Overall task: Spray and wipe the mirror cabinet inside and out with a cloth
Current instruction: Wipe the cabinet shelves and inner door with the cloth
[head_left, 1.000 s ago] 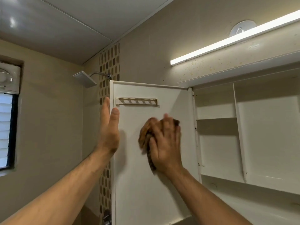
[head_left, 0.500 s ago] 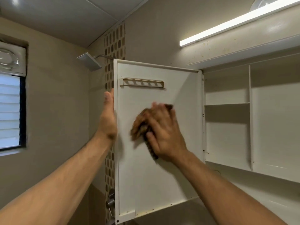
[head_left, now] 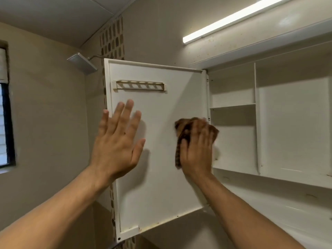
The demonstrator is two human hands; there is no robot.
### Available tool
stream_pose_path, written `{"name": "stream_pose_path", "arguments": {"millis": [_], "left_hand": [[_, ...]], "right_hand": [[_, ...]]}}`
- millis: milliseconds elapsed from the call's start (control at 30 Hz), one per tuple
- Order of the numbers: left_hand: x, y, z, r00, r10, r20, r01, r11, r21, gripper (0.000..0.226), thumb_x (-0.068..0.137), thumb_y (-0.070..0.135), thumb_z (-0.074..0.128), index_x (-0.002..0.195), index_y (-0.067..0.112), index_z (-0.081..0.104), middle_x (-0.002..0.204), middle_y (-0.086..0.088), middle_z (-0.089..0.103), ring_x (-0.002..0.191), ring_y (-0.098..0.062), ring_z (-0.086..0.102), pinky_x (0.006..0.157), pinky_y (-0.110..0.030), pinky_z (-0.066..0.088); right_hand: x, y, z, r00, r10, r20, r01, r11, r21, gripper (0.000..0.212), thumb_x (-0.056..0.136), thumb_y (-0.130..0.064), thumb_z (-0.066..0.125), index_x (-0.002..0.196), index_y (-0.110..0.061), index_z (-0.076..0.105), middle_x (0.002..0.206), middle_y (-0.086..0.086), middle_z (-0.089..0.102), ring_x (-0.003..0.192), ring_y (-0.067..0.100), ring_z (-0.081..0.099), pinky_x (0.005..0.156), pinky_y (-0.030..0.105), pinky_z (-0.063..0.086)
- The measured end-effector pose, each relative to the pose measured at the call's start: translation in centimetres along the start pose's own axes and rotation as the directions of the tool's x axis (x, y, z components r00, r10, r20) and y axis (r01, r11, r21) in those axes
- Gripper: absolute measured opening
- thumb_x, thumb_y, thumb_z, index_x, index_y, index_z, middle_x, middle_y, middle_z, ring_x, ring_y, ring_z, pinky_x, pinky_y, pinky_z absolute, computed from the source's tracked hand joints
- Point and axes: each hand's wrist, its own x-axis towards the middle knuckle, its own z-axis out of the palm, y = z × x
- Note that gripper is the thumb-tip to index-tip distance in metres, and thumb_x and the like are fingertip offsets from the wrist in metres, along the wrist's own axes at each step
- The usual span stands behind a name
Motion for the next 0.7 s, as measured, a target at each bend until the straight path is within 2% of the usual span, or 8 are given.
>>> {"name": "stream_pose_path", "arguments": {"millis": [67, 100, 167, 233, 300, 367, 467, 700], "left_hand": [[0.2, 0.6, 0.4, 0.999, 0.042, 0.026, -0.044, 0.997, 0.066, 0.073, 0.102, 0.049, 0.031, 0.163, 0.008, 0.025, 0.173, -0.015, 0.001, 0.16, -0.032, 0.001, 0.128, -0.058, 0.004], [0.5, 1.0, 0.5, 0.999, 0.036, 0.023, -0.037, 0.997, 0.063, 0.073, 0.102, 0.049, 0.031, 0.162, 0.008, 0.026, 0.173, -0.015, 0.002, 0.16, -0.032, 0.002, 0.128, -0.058, 0.005], [0.9, 1.3, 0.6, 1.0, 0.014, 0.008, -0.014, 0.999, 0.029, 0.073, 0.101, 0.048, 0.034, 0.162, 0.008, 0.028, 0.173, -0.015, 0.003, 0.16, -0.032, 0.003, 0.127, -0.061, 0.007], [1.0, 1.1, 0.6, 1.0, 0.016, -0.016, -0.017, 1.0, -0.009, 0.072, 0.1, 0.046, 0.037, 0.161, 0.007, 0.031, 0.173, -0.014, 0.006, 0.16, -0.032, 0.005, 0.125, -0.064, 0.008], [0.8, 0.7, 0.4, 0.997, 0.032, -0.064, -0.036, 0.997, -0.067, 0.071, 0.099, 0.044, 0.038, 0.159, 0.006, 0.034, 0.172, -0.015, 0.011, 0.16, -0.033, 0.009, 0.124, -0.068, 0.009], [0.6, 0.6, 0.4, 0.992, 0.049, -0.117, -0.065, 0.989, -0.134, 0.07, 0.1, 0.043, 0.039, 0.158, 0.005, 0.034, 0.171, -0.018, 0.015, 0.159, -0.035, 0.012, 0.122, -0.07, 0.01], [0.5, 0.8, 0.3, 0.987, 0.038, -0.156, -0.072, 0.973, -0.219, 0.071, 0.099, 0.042, 0.042, 0.159, 0.005, 0.031, 0.17, -0.019, 0.018, 0.159, -0.036, 0.012, 0.122, -0.071, 0.009], [0.0, 1.4, -0.2, 0.988, -0.018, -0.153, -0.034, 0.944, -0.328, 0.07, 0.096, 0.039, 0.045, 0.157, 0.007, 0.031, 0.168, -0.02, 0.022, 0.159, -0.035, 0.014, 0.121, -0.071, 0.011]], "right_hand": [[-0.3, -1.3, 0.4, 0.937, 0.348, 0.04, -0.347, 0.938, -0.031, 0.072, 0.107, -0.044, 0.016, 0.163, 0.0, 0.013, 0.169, 0.029, 0.006, 0.158, 0.041, 0.004, 0.128, 0.055, 0.0], [-1.2, -2.5, 0.7, 0.936, 0.339, 0.09, -0.33, 0.938, -0.101, 0.075, 0.106, -0.046, 0.004, 0.162, 0.002, 0.016, 0.167, 0.033, 0.01, 0.157, 0.044, 0.006, 0.128, 0.055, -0.001], [-3.1, -4.4, 1.3, 0.98, -0.01, 0.196, 0.025, 0.997, -0.073, 0.074, 0.106, -0.048, 0.009, 0.161, -0.001, 0.023, 0.168, 0.03, 0.013, 0.157, 0.043, 0.007, 0.128, 0.054, 0.0], [-2.4, -4.3, 0.9, 0.851, -0.469, 0.238, 0.469, 0.881, 0.06, 0.074, 0.103, -0.047, 0.041, 0.164, -0.012, 0.021, 0.172, 0.019, 0.01, 0.16, 0.035, 0.005, 0.129, 0.052, 0.009], [1.6, -3.0, 0.1, 0.718, -0.667, 0.198, 0.676, 0.736, 0.029, 0.077, 0.098, -0.041, 0.056, 0.163, -0.013, 0.027, 0.172, 0.018, 0.014, 0.16, 0.033, 0.009, 0.128, 0.054, 0.015], [6.2, -1.8, -0.9, 0.829, -0.542, 0.137, 0.552, 0.833, -0.049, 0.077, 0.098, -0.04, 0.055, 0.164, -0.014, 0.025, 0.171, 0.018, 0.016, 0.16, 0.032, 0.01, 0.127, 0.055, 0.016], [10.9, 0.5, -2.7, 0.988, -0.143, 0.051, 0.15, 0.972, -0.18, 0.073, 0.103, -0.049, 0.037, 0.164, -0.013, 0.019, 0.172, 0.016, 0.013, 0.16, 0.031, 0.005, 0.129, 0.055, 0.01], [-6.8, 3.6, -0.3, 0.973, 0.154, 0.17, -0.122, 0.975, -0.185, 0.068, 0.107, -0.054, 0.019, 0.129, -0.009, 0.065, 0.153, 0.017, 0.05, 0.156, 0.029, 0.023, 0.129, 0.048, 0.006]]}}
